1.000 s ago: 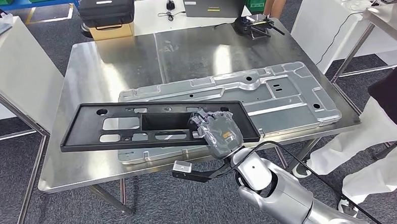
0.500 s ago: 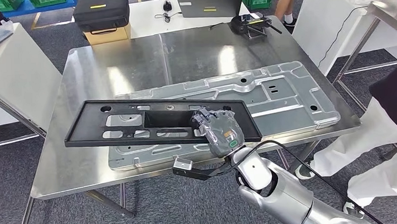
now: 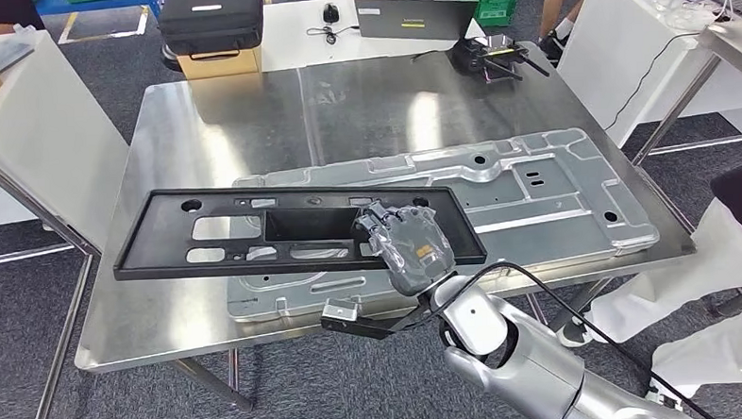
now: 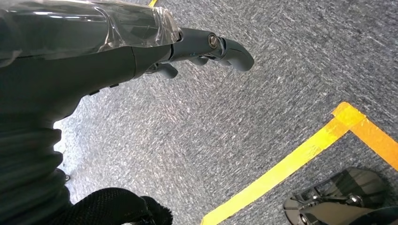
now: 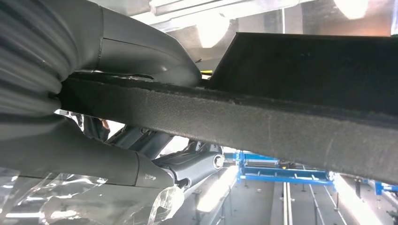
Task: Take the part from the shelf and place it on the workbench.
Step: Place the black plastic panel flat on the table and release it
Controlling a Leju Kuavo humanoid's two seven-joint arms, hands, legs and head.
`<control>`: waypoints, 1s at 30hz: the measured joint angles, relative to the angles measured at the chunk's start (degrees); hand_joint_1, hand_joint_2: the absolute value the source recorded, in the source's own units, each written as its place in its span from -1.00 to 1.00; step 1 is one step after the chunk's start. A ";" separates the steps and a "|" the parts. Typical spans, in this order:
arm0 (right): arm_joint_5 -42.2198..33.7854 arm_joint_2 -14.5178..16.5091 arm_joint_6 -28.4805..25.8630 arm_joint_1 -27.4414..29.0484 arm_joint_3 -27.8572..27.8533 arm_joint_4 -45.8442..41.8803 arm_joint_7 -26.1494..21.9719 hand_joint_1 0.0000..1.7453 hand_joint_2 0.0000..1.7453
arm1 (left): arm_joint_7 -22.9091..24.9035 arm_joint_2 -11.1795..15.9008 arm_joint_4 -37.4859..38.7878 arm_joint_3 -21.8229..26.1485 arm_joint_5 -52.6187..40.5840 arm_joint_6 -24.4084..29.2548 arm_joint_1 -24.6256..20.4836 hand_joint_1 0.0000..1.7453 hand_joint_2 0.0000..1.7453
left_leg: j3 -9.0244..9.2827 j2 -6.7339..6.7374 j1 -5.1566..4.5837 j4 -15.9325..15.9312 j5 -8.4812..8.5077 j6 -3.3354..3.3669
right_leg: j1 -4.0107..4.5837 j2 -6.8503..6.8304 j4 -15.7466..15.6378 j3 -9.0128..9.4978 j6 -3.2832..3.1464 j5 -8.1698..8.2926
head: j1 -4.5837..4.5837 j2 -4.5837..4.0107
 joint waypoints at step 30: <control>-0.37 0.86 0.00 -0.59 0.20 0.36 -0.18 1.00 1.00 | -0.79 0.22 0.00 0.00 0.00 -0.02 0.09 -1.00 1.00 | -0.17 -0.04 0.39 0.05 0.06 -0.48 | -0.33 0.11 -1.16 1.49 0.30 -0.46 | -0.02 0.00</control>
